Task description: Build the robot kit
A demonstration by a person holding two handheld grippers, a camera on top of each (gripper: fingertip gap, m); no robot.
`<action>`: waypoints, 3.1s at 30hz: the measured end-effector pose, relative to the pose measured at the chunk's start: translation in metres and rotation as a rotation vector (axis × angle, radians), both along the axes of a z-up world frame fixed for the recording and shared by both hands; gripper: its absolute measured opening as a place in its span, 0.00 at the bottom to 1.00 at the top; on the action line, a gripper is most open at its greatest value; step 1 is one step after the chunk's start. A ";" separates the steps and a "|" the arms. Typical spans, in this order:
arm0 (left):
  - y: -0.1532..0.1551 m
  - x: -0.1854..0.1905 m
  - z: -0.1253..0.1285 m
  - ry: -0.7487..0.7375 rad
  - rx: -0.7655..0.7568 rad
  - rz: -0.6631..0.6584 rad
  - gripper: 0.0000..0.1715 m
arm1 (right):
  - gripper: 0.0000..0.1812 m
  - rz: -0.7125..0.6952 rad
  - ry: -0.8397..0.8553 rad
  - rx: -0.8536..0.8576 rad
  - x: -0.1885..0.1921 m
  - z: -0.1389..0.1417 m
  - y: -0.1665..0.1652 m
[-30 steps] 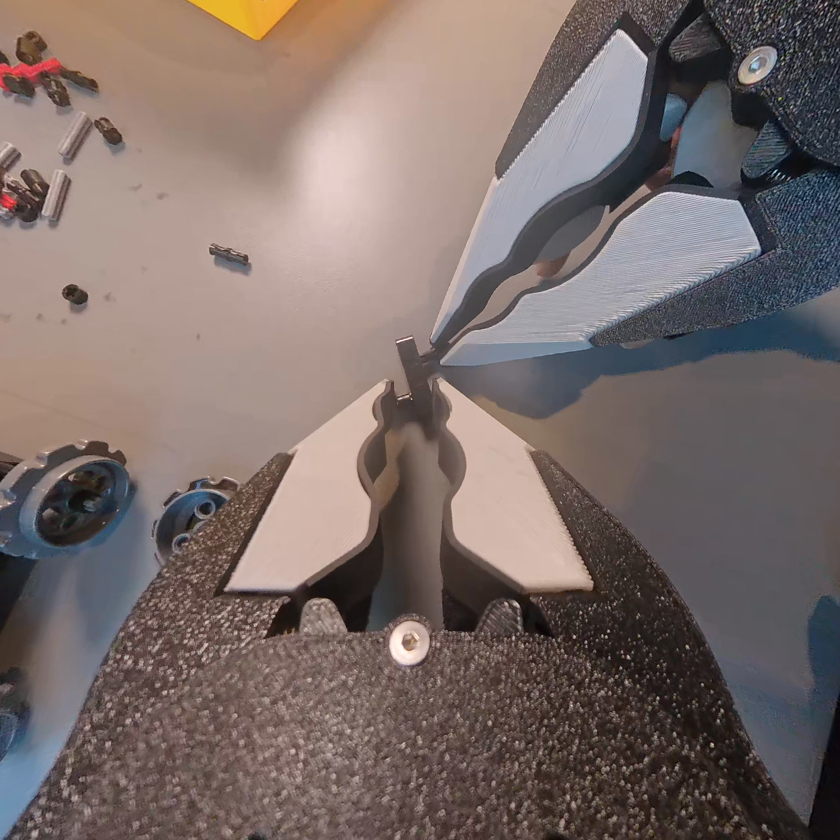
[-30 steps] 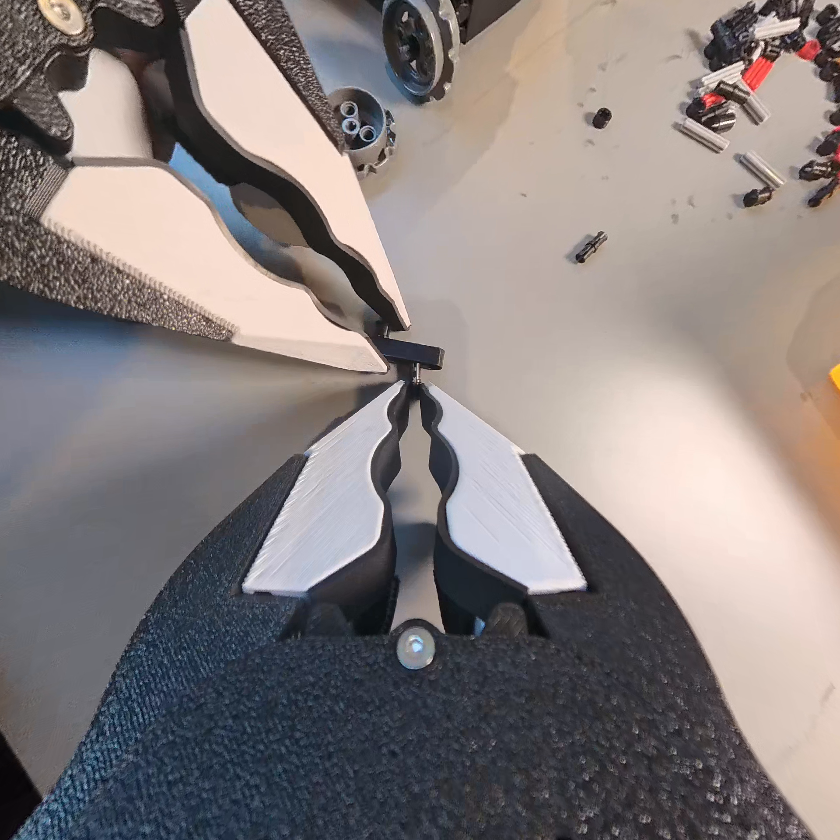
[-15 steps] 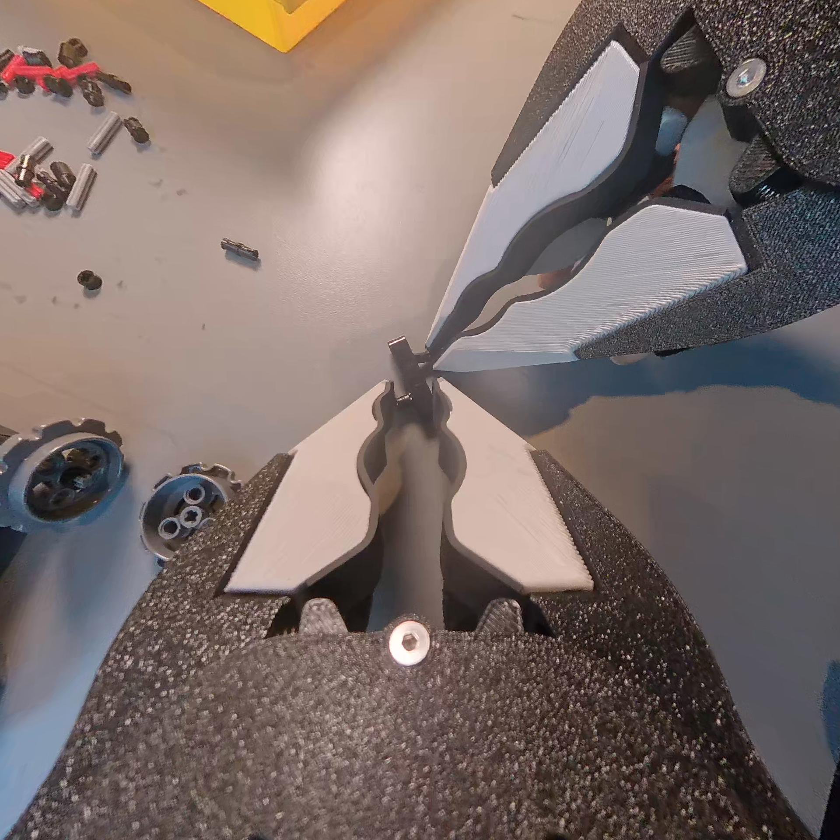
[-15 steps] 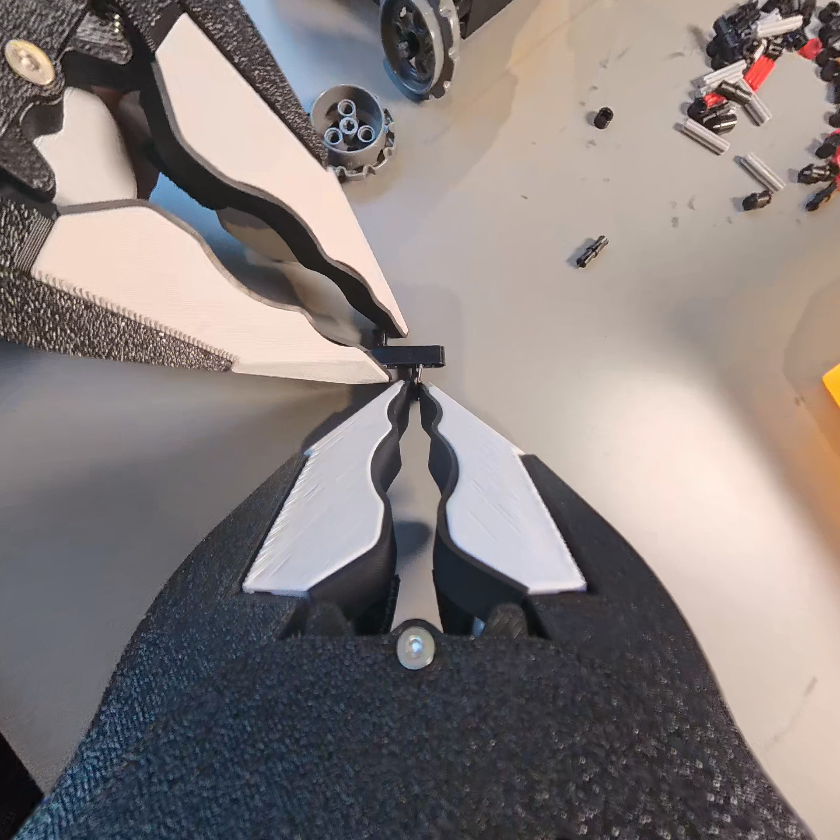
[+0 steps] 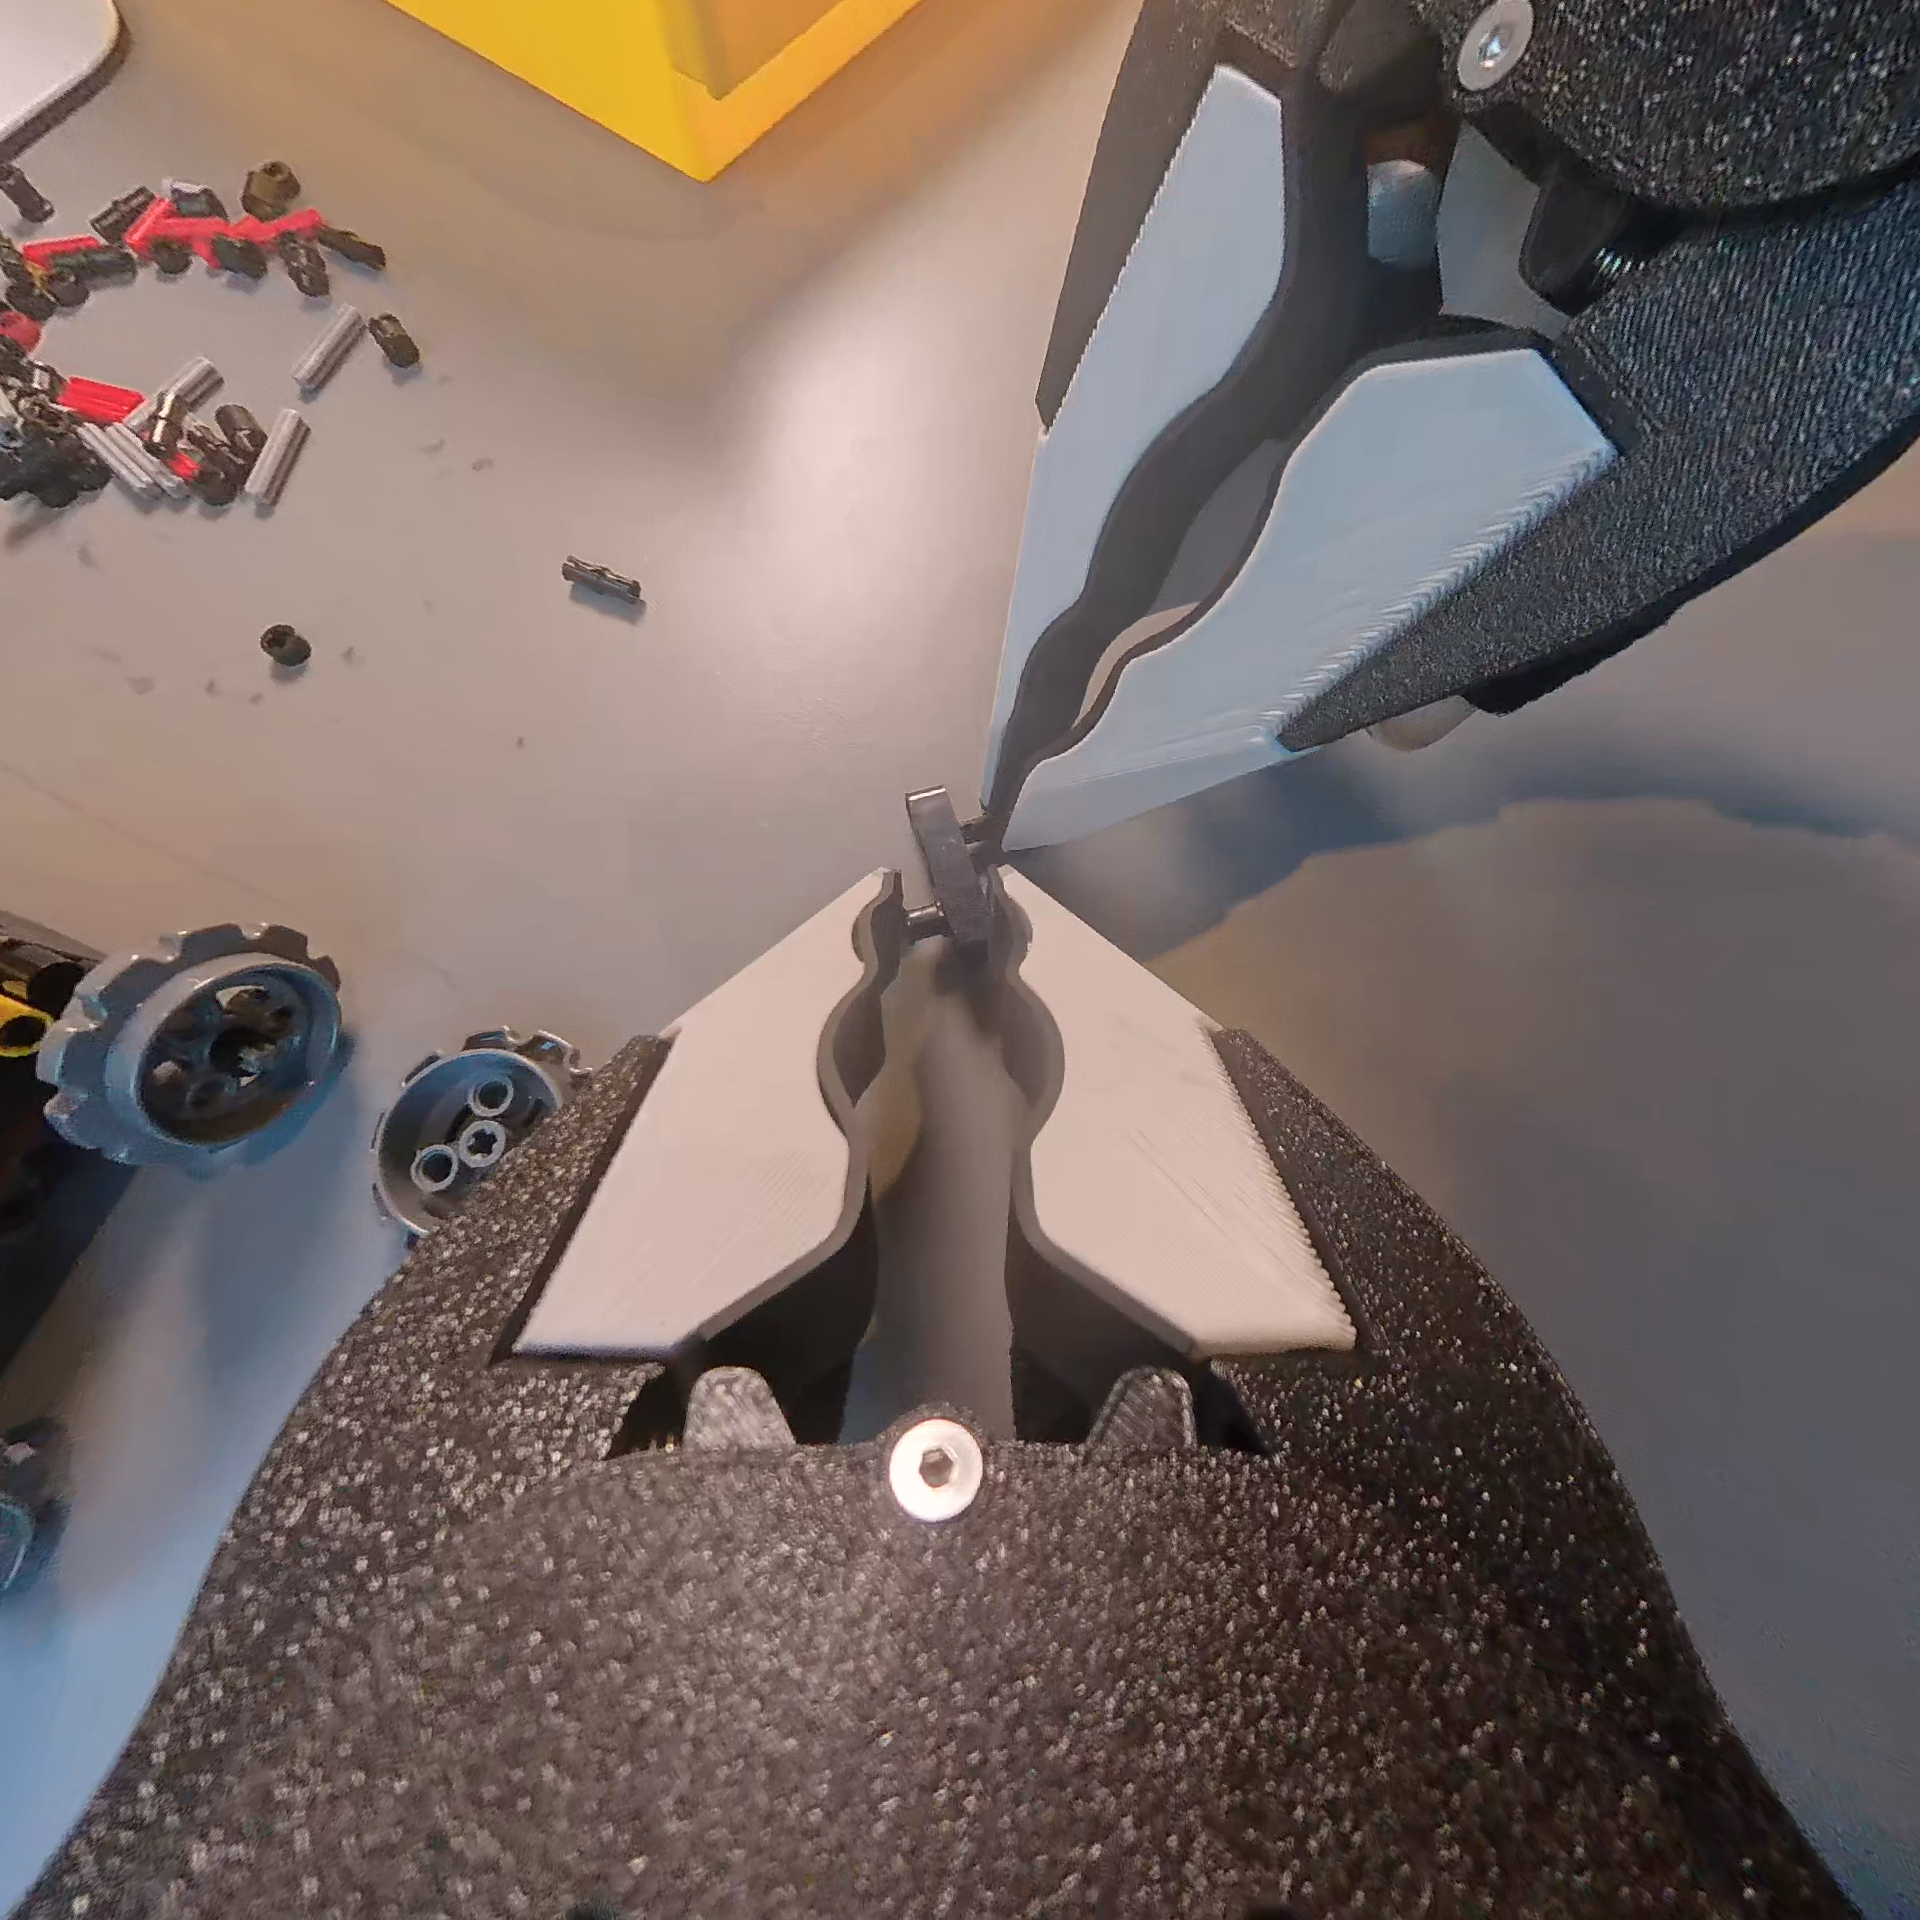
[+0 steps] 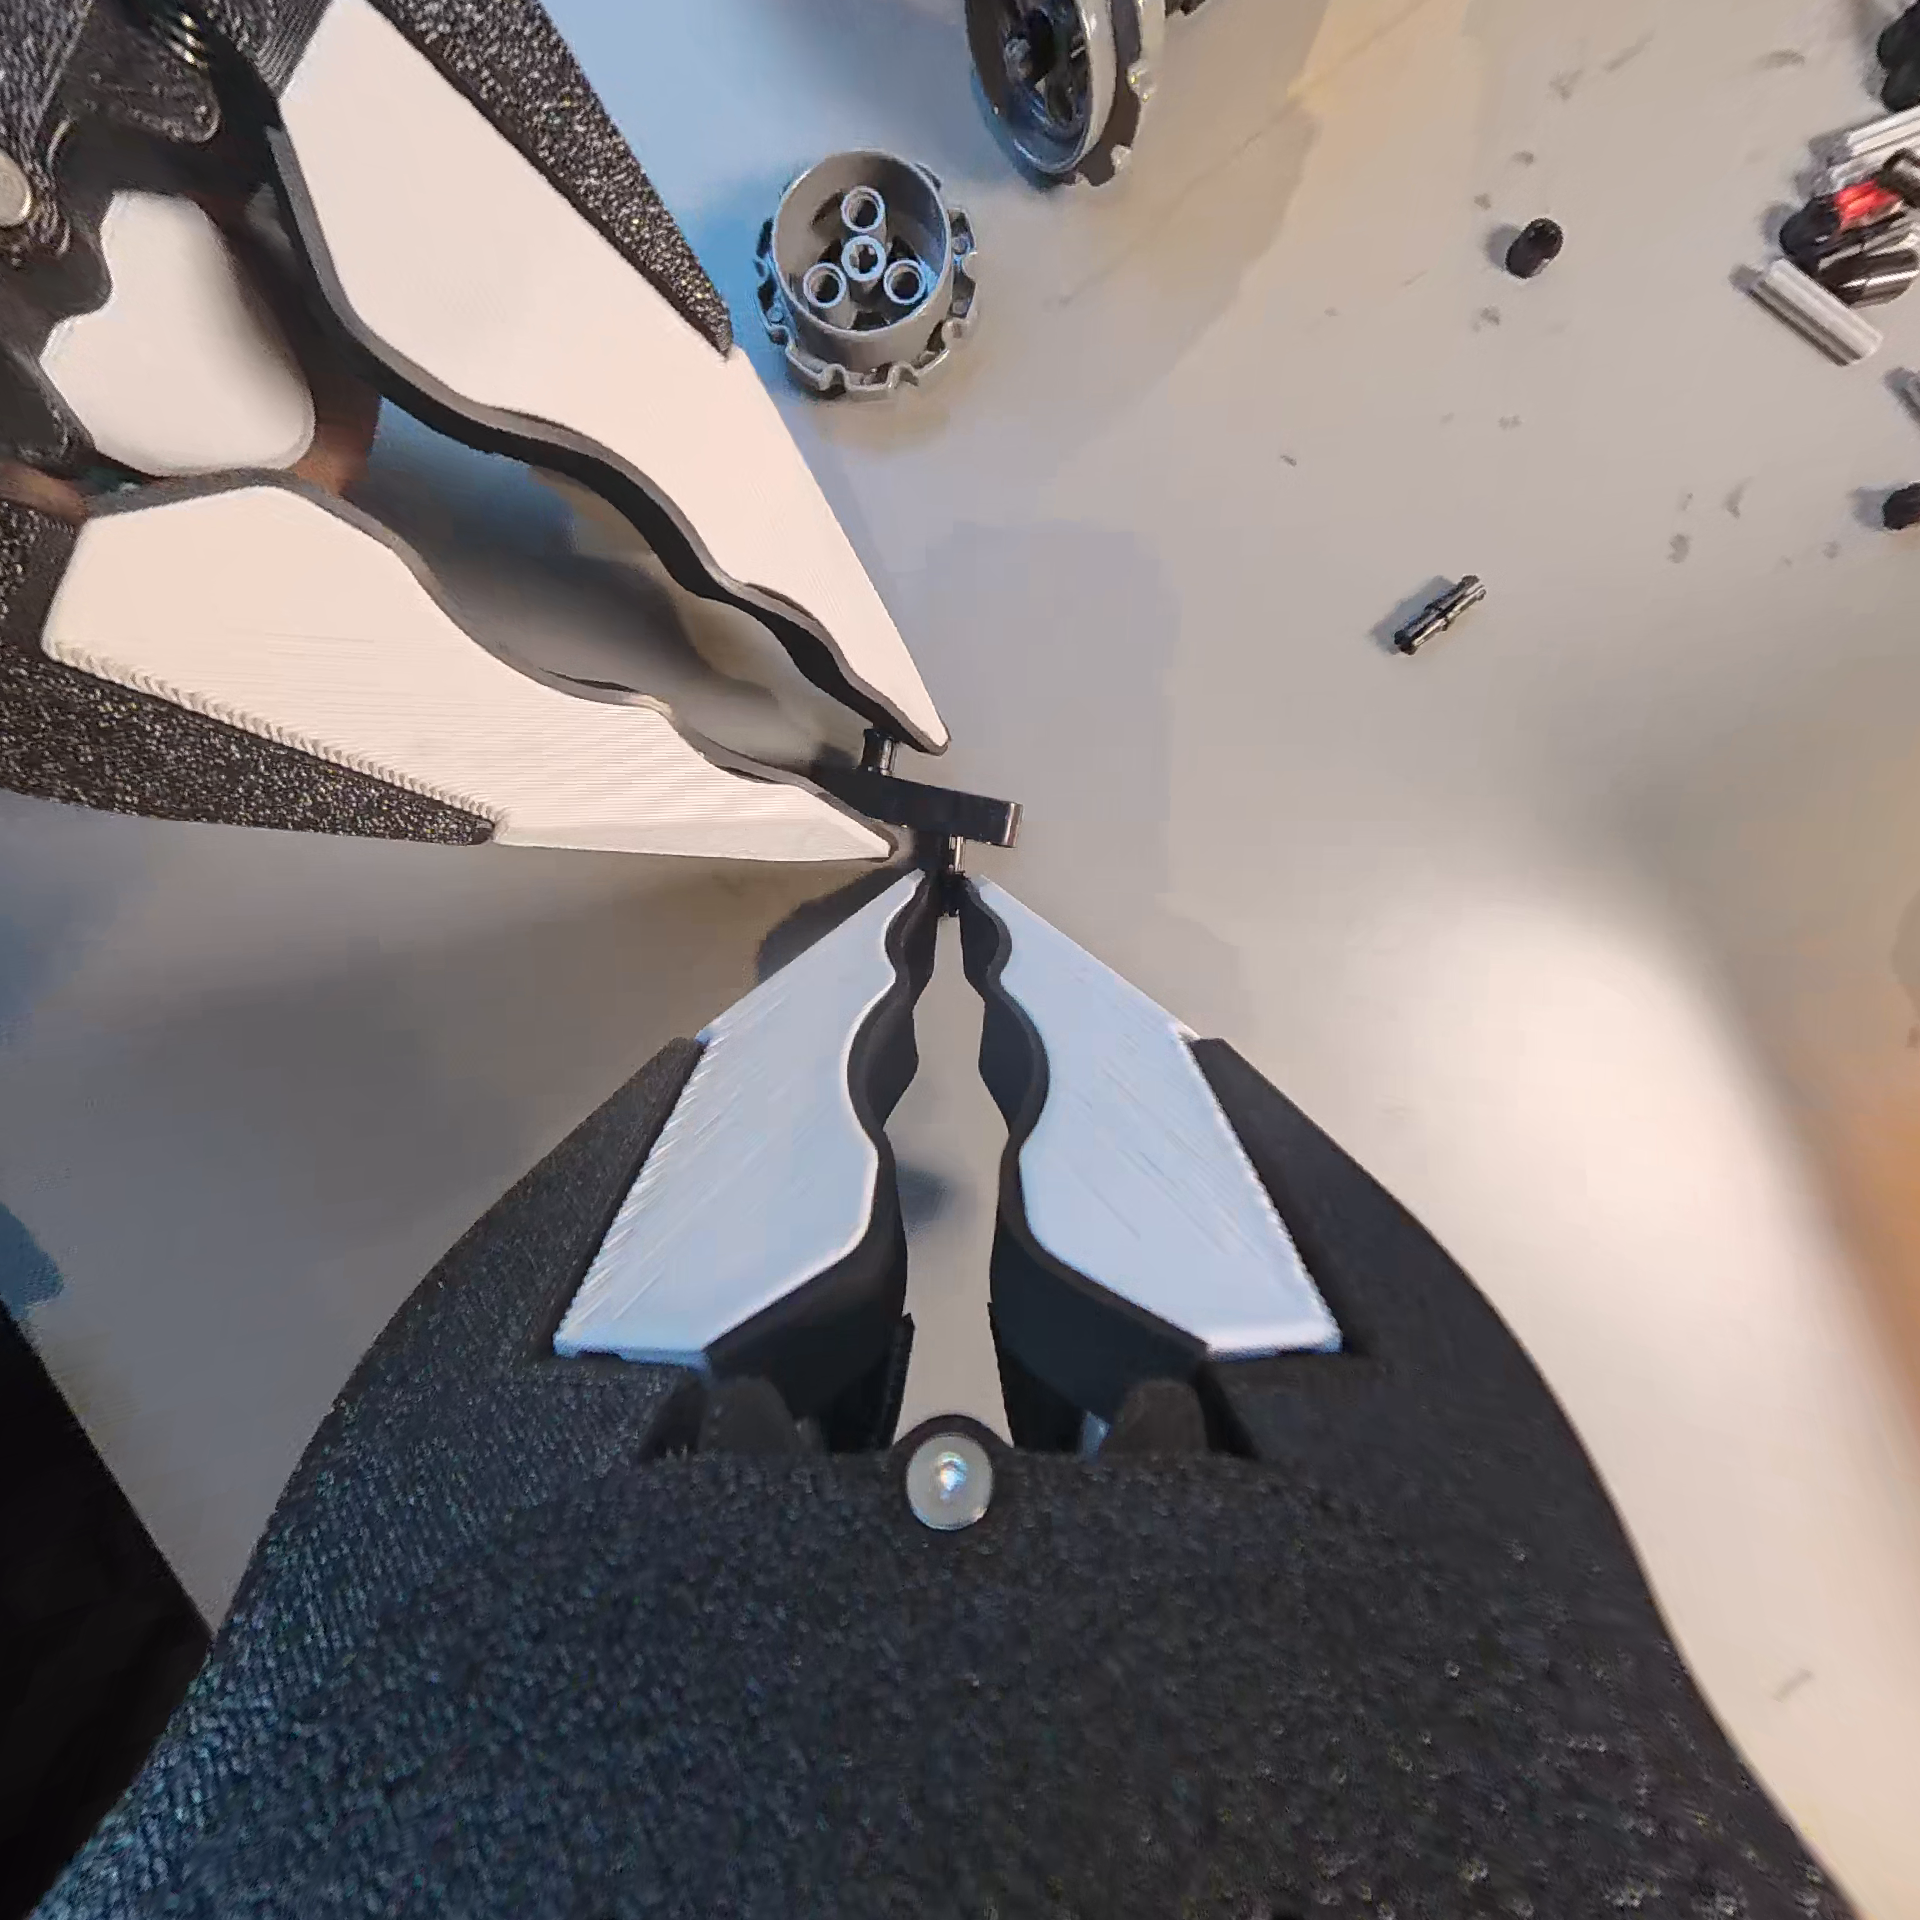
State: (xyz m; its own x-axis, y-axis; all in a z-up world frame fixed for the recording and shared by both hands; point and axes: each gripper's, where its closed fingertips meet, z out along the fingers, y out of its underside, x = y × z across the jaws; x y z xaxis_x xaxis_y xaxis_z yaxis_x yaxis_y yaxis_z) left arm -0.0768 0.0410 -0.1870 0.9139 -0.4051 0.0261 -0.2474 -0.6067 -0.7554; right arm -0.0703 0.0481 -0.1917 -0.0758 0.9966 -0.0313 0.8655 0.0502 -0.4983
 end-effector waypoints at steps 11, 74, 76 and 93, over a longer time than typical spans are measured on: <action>-0.001 0.004 -0.004 0.106 0.013 -0.057 0.05 | 0.02 0.028 -0.005 -0.003 0.000 0.000 0.000; -0.020 -0.013 -0.004 -0.006 -0.049 -0.144 0.10 | 0.12 0.690 0.171 -0.005 -0.008 0.001 -0.002; -0.020 -0.013 -0.004 -0.012 -0.045 -0.154 0.11 | 0.12 0.690 0.179 0.013 -0.007 0.001 -0.003; -0.019 -0.011 -0.004 -0.011 -0.032 -0.185 0.09 | 0.14 0.836 0.136 -0.033 -0.008 0.001 -0.003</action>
